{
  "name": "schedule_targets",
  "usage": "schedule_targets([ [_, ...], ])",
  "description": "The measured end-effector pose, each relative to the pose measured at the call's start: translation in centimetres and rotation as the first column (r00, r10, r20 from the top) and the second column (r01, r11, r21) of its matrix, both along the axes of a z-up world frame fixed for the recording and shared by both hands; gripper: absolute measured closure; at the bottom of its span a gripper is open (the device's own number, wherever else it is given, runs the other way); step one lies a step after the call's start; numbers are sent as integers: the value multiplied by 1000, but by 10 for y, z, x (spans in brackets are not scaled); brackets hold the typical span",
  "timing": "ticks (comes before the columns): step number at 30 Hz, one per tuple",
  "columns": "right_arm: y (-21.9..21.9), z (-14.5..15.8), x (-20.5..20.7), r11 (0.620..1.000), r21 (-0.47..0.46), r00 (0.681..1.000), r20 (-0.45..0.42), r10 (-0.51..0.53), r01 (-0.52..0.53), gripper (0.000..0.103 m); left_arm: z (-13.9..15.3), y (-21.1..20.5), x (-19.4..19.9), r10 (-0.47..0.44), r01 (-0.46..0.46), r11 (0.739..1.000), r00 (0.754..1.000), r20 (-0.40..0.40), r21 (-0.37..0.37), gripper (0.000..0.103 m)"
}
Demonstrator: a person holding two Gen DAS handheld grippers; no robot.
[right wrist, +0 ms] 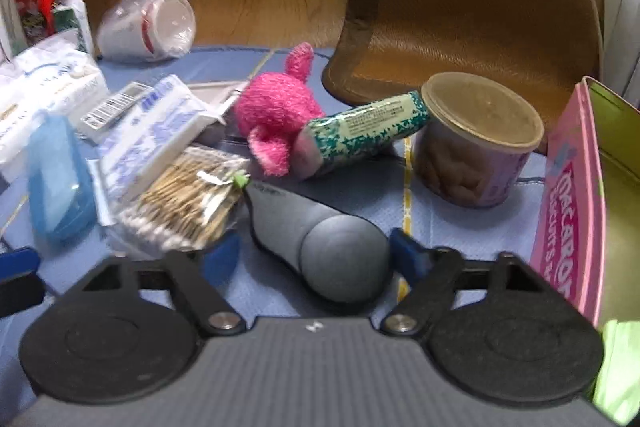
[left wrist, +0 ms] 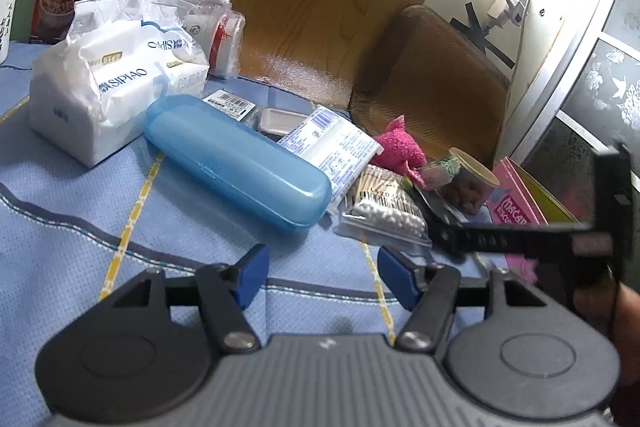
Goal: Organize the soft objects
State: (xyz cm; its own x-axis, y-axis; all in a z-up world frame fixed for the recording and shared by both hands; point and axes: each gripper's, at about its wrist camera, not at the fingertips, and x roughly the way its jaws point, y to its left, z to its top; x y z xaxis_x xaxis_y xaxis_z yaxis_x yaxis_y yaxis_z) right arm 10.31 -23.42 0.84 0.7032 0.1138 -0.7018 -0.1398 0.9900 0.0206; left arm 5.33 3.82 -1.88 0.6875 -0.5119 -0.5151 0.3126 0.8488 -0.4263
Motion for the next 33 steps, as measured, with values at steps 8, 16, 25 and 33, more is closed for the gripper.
schedule_targets([
  [8, 5, -5, -74, 996, 43, 993, 86, 76, -80, 50, 2, -7, -7, -43, 43, 999, 999, -21, 3, 41],
  [16, 13, -14, -97, 978, 182, 989, 124, 79, -101, 52, 7, -42, -13, -191, 182, 980, 974, -119, -81, 44],
  [25, 18, -21, -125, 977, 157, 977, 184, 111, -141, 52, -4, -67, -12, -238, 209, 967, 946, -218, -147, 67],
  [33, 25, -22, -143, 986, 54, 945, 296, 137, -160, 54, 29, -90, -26, -285, 276, 957, 950, -124, -87, 81],
])
